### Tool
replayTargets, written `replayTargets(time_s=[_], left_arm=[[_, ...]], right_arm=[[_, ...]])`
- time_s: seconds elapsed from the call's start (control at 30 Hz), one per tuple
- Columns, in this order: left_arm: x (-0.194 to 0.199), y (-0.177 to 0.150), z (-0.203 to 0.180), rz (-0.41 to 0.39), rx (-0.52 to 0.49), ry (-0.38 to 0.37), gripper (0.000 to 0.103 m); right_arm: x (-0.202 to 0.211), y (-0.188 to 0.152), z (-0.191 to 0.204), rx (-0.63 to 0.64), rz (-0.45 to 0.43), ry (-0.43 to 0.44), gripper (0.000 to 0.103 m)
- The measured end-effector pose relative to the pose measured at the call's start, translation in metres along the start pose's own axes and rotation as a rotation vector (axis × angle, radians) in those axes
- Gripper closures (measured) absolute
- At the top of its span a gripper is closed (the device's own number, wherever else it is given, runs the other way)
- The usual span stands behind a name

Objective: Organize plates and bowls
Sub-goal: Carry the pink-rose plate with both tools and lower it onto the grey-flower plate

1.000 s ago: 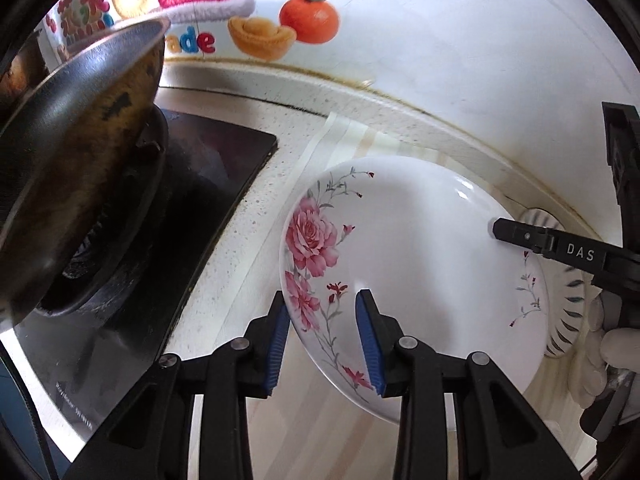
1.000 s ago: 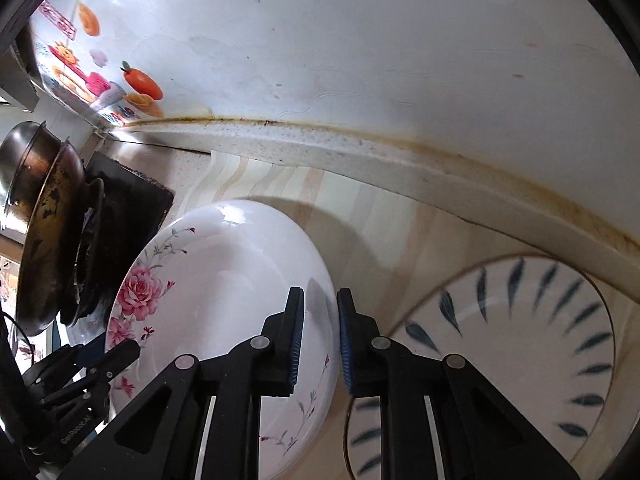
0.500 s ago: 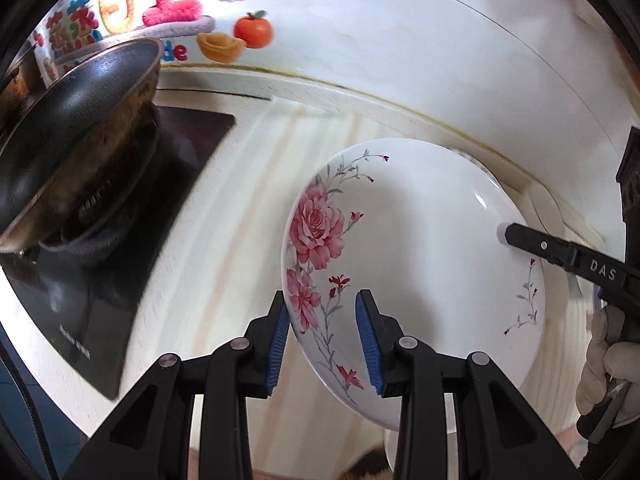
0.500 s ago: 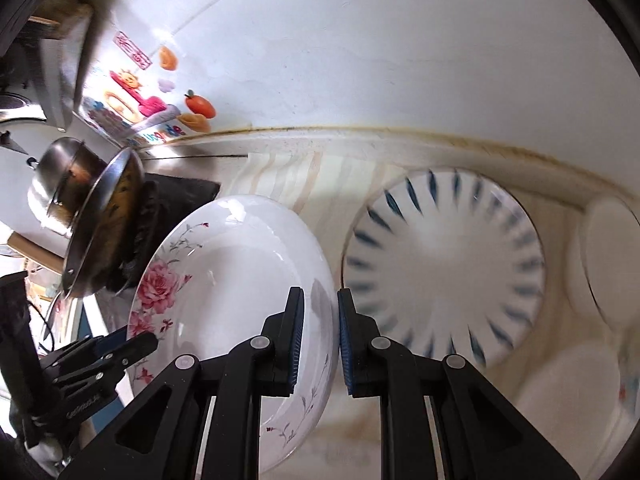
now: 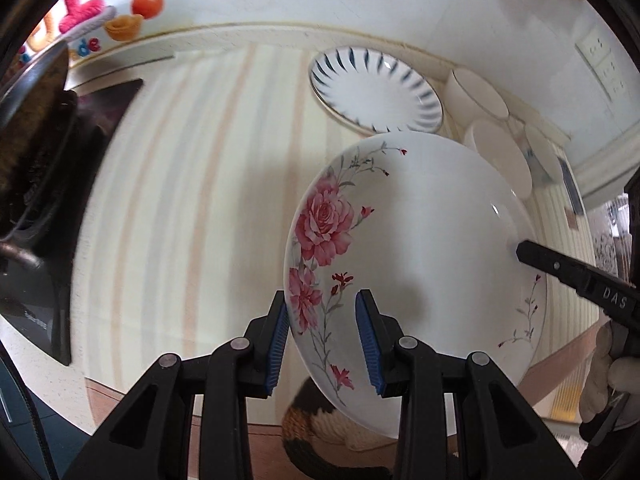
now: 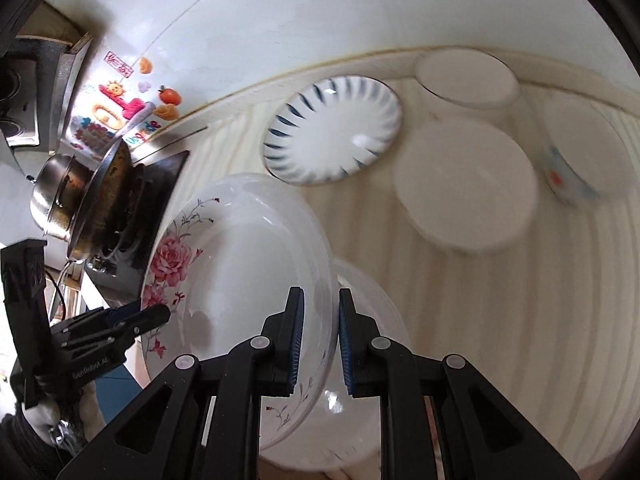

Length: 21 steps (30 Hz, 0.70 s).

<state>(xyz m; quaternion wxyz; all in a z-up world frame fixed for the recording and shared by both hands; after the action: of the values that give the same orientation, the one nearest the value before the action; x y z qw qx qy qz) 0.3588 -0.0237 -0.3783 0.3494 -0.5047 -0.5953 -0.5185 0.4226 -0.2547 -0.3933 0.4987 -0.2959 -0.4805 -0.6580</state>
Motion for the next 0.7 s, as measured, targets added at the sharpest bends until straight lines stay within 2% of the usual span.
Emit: replayTargets(time_s=[0.3, 0.53, 0.7], left_arm=[[-0.029, -0.016, -0.007, 0.097, -0.059, 0.029, 0.072], [-0.041, -0.023, -0.008, 0.138, -0.081, 0.062, 0.072], [-0.044, -0.019, -0.007, 0.132, -0.082, 0.068, 0.072]], right_arm=[[-0.009, -0.049, -0.036, -0.098, 0.045, -0.009, 0.085], [-0.021, -0.06, -0.042, -0.119, 0.071, -0.001, 0.085], [-0.025, -0.063, -0.043, -0.132, 0.074, 0.011, 0.085]])
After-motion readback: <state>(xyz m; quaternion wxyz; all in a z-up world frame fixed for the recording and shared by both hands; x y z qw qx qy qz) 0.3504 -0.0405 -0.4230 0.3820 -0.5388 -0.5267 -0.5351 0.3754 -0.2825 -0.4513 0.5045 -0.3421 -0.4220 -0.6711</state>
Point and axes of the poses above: each gripper's, at about its wrist camera, not at the fingertips, and x roughly against the way its jaws point, z to its left, y to its top, the point moved 7 cm from there along -x, roughly the way its jaws point, and after that the axes turned 3 degrees about -y, right-handed, at the moved point
